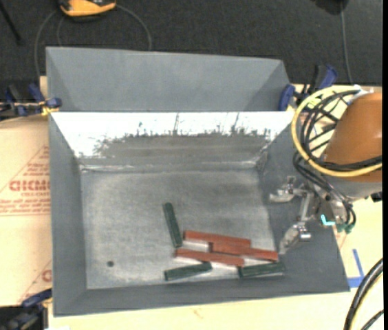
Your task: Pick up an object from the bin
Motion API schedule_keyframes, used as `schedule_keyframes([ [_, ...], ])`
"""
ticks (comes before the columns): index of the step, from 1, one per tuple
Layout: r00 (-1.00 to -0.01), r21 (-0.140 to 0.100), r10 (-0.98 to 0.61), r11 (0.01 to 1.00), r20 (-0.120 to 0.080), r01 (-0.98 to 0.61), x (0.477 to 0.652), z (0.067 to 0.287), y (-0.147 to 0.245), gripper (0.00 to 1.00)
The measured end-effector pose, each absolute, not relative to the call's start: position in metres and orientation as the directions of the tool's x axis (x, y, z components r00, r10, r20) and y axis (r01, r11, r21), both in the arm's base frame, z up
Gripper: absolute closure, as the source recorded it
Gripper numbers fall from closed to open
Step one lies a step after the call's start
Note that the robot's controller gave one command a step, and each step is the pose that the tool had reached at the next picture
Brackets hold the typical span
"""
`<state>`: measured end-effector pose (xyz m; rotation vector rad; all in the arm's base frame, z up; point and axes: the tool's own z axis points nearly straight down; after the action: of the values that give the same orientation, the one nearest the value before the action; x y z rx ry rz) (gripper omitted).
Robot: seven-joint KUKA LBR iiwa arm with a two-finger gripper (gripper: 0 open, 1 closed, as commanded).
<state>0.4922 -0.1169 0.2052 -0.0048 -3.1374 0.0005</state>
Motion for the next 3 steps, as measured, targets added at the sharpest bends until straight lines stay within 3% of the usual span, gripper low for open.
schedule_keyframes([
  [1,-1.000,-0.002,0.000,1.000,-0.003,0.000,0.494,0.209,-0.117,0.00],
  [2,-1.000,-0.004,-0.013,1.000,-0.012,-0.013,0.498,0.164,-0.113,0.00],
  [3,-0.996,-0.005,-0.093,0.996,-0.008,-0.093,0.509,0.078,-0.062,1.00],
])
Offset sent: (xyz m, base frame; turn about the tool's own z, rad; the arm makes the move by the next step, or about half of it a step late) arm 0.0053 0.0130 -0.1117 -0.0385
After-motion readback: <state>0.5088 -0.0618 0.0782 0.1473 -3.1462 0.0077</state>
